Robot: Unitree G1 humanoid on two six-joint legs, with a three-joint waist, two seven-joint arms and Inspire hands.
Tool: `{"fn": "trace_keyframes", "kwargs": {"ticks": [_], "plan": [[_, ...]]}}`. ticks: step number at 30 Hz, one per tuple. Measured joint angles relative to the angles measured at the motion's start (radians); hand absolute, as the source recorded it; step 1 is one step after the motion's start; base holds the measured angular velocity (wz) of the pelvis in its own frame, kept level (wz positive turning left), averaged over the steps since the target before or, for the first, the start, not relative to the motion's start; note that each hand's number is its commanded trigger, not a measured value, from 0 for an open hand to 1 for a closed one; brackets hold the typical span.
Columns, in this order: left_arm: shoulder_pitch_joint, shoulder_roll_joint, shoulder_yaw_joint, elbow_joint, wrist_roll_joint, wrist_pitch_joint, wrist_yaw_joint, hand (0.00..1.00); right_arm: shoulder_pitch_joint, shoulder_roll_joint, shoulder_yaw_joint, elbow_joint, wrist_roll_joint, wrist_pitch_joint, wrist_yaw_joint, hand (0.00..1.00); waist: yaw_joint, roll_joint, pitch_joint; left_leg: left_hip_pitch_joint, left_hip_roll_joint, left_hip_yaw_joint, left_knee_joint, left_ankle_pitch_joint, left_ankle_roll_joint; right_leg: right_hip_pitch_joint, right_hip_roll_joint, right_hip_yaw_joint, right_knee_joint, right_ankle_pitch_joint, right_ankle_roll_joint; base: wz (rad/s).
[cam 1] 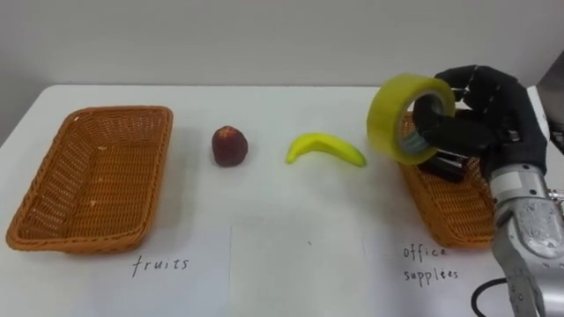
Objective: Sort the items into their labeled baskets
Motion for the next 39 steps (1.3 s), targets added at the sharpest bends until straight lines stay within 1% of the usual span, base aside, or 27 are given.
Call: {"fn": "trace_keyframes", "kwargs": {"ticks": [3, 5, 9, 14, 17, 19, 24, 27, 32, 37, 39], "plan": [[-0.001, 0.000, 0.000, -0.002, 0.000, 0.000, 0.000, 0.00, 0.000, -0.013, 0.000, 0.000, 0.001, 0.000, 0.000, 1.00, 0.000, -0.002, 0.0006, 0.000, 0.000, 0.002, 0.000, 0.000, 0.000, -0.002, 0.001, 0.003, 0.000, 0.000, 0.000, -0.01], [-0.001, 0.001, 0.000, -0.003, 0.000, 0.000, 0.000, 0.00, 0.000, -0.015, -0.002, 0.000, -0.001, 0.000, 0.000, 1.00, -0.002, -0.004, 0.0011, 0.000, 0.001, 0.006, 0.000, 0.000, 0.000, -0.004, 0.002, 0.012, 0.000, 0.000, 0.000, -0.05], [0.000, 0.003, 0.000, -0.003, 0.000, -0.001, -0.001, 0.00, 0.000, -0.015, -0.018, -0.002, 0.000, 0.000, -0.006, 1.00, -0.003, -0.013, 0.0056, -0.001, 0.002, 0.012, 0.000, 0.000, 0.000, -0.007, 0.003, 0.022, -0.001, 0.000, 0.000, -0.04], [0.003, 0.005, 0.000, -0.003, -0.001, 0.000, -0.002, 0.00, 0.000, -0.015, -0.029, -0.007, 0.005, 0.000, -0.044, 1.00, -0.012, -0.019, 0.0040, 0.000, 0.002, 0.013, 0.000, -0.001, -0.001, -0.007, 0.004, 0.023, -0.002, 0.000, 0.000, 0.00], [0.003, 0.007, 0.012, -0.004, -0.001, -0.001, -0.002, 0.00, 0.001, -0.015, -0.033, -0.009, 0.012, 0.000, -0.056, 1.00, -0.025, -0.021, 0.0035, -0.001, 0.004, 0.013, 0.000, -0.001, -0.002, -0.010, 0.005, 0.023, -0.002, 0.000, 0.000, 0.00], [0.003, 0.012, 0.027, -0.008, -0.001, -0.001, 0.000, 0.00, 0.013, -0.015, -0.045, -0.009, 0.024, 0.000, -0.076, 1.00, -0.027, -0.025, 0.0008, -0.001, 0.005, 0.013, 0.000, -0.002, -0.003, -0.010, 0.007, 0.024, -0.002, 0.000, 0.000, 0.00], [0.009, 0.023, 0.030, -0.013, 0.000, -0.006, 0.008, 0.00, 0.049, -0.015, -0.067, -0.009, 0.035, 0.000, -0.099, 1.00, -0.028, -0.033, -0.0018, -0.001, 0.005, 0.015, 0.000, -0.002, -0.003, -0.011, 0.007, 0.024, 0.000, 0.000, -0.001, 0.00], [0.013, 0.023, 0.038, -0.013, 0.000, -0.012, 0.010, 0.00, 0.068, -0.015, -0.069, -0.008, 0.046, 0.000, -0.098, 1.00, -0.028, -0.037, -0.0013, -0.001, 0.005, 0.016, -0.001, -0.002, -0.003, -0.011, 0.007, 0.024, 0.001, 0.000, -0.001, 0.00], [0.019, 0.023, 0.038, -0.031, -0.001, -0.014, 0.010, 0.00, 0.071, -0.015, -0.070, -0.002, 0.058, 0.000, -0.098, 1.00, -0.030, -0.034, -0.0002, -0.002, 0.005, 0.016, -0.003, -0.002, -0.003, -0.011, 0.007, 0.024, 0.001, 0.001, -0.001, 0.00], [0.020, 0.023, 0.042, -0.031, -0.001, -0.014, 0.010, 0.00, 0.071, -0.018, -0.075, 0.007, 0.082, 0.000, -0.099, 1.00, -0.028, -0.029, 0.0041, -0.002, 0.005, 0.016, -0.002, -0.002, -0.003, -0.012, 0.006, 0.024, 0.001, 0.001, -0.001, 0.00], [0.020, 0.023, 0.043, -0.032, -0.001, -0.014, 0.010, 0.00, 0.071, -0.018, -0.077, 0.008, 0.086, -0.002, -0.101, 1.00, -0.028, -0.028, 0.0043, -0.002, 0.005, 0.016, -0.001, -0.002, -0.003, -0.013, 0.006, 0.024, 0.000, 0.001, -0.001, 0.00]]}}
